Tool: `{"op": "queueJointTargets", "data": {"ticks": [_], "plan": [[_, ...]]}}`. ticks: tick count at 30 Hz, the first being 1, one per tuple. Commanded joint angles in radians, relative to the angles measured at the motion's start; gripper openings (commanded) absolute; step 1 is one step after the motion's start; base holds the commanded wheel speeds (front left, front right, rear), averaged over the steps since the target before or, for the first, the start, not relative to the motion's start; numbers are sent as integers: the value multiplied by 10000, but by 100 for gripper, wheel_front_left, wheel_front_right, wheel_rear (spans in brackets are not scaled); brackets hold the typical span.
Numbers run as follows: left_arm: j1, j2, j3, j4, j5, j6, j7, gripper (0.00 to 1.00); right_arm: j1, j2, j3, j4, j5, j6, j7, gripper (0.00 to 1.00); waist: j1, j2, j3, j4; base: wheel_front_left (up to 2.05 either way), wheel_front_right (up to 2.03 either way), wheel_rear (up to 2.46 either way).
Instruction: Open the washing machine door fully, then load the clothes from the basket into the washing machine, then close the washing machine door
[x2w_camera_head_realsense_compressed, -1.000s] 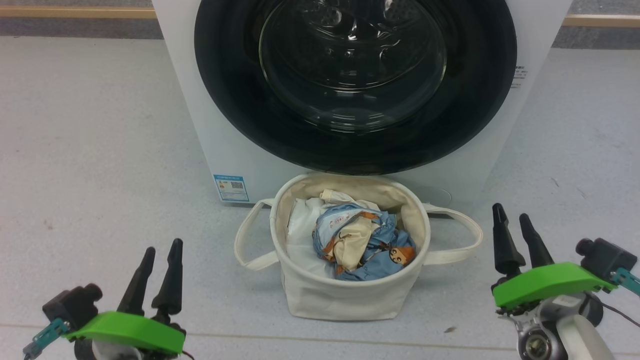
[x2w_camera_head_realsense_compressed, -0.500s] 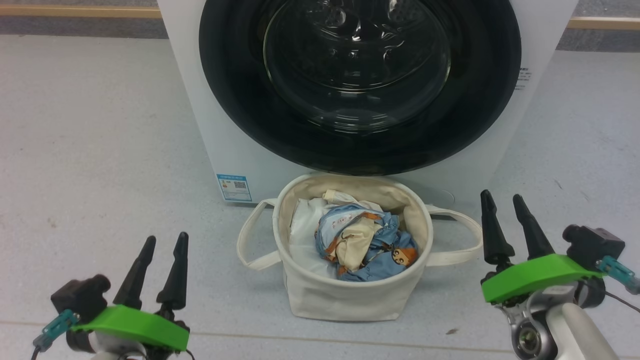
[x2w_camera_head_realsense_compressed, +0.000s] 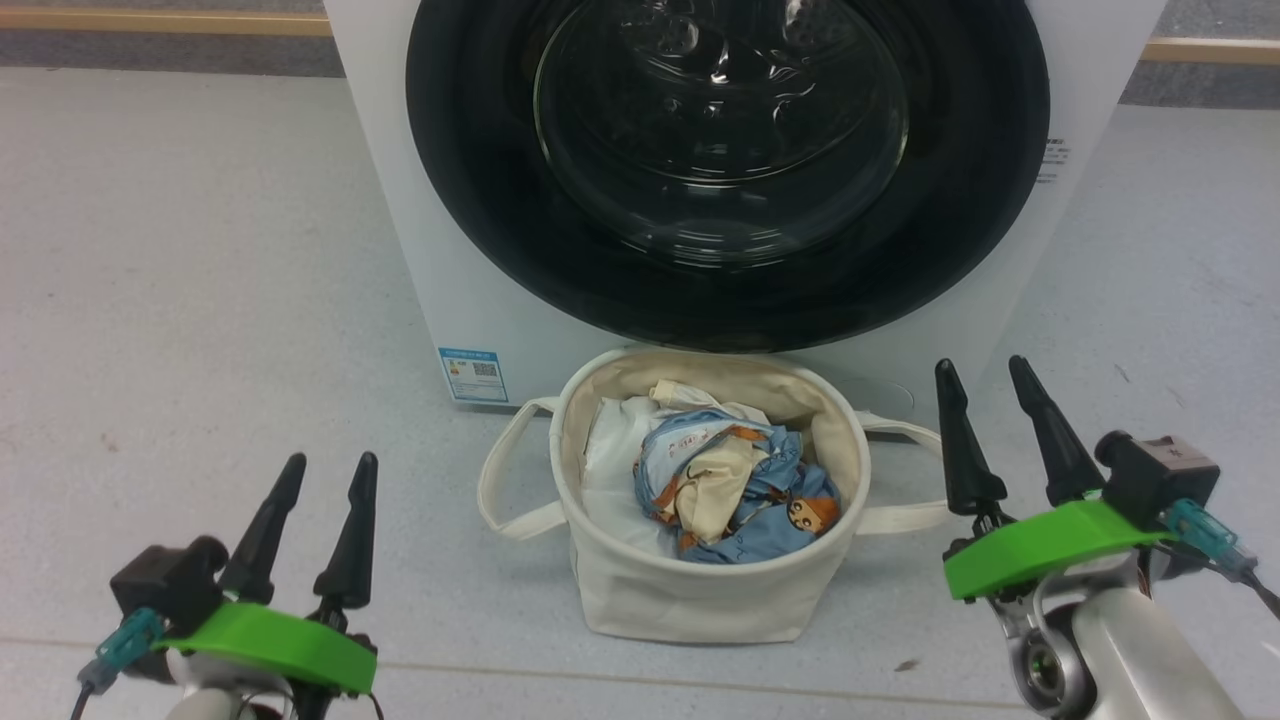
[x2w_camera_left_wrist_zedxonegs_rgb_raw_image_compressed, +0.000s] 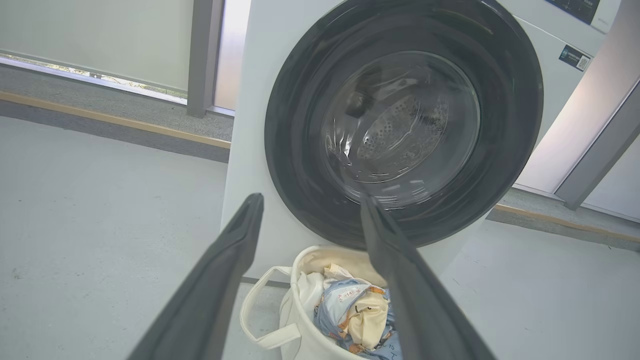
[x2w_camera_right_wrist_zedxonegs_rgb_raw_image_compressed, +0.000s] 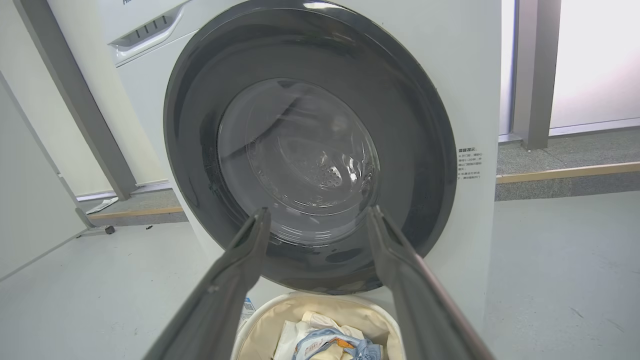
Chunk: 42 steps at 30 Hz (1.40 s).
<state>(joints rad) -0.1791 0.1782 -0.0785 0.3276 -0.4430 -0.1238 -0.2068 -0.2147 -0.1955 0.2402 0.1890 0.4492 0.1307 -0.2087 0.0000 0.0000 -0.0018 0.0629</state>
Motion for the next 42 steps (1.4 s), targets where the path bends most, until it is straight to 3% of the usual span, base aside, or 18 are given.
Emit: {"op": "queueJointTargets", "data": {"ticks": [1, 12, 42], "plan": [[-667, 326, 336, -304, 363, -61, -224, 100, -543, -171, 246, -414, -370, 0, -204, 100, 0, 0, 2, 7, 0, 0, 0], [-885, 517, 322, -252, 1406, -69, -546, 100, -772, -340, 672, -492, -1470, 0, -527, 100, 0, 0, -7, 52, 0, 0, 0], [-873, 611, 345, -158, 989, -69, -550, 100, -606, -275, 422, -318, -1376, 0, -531, 100, 0, 0, 42, -19, 0, 0, 0]]}}
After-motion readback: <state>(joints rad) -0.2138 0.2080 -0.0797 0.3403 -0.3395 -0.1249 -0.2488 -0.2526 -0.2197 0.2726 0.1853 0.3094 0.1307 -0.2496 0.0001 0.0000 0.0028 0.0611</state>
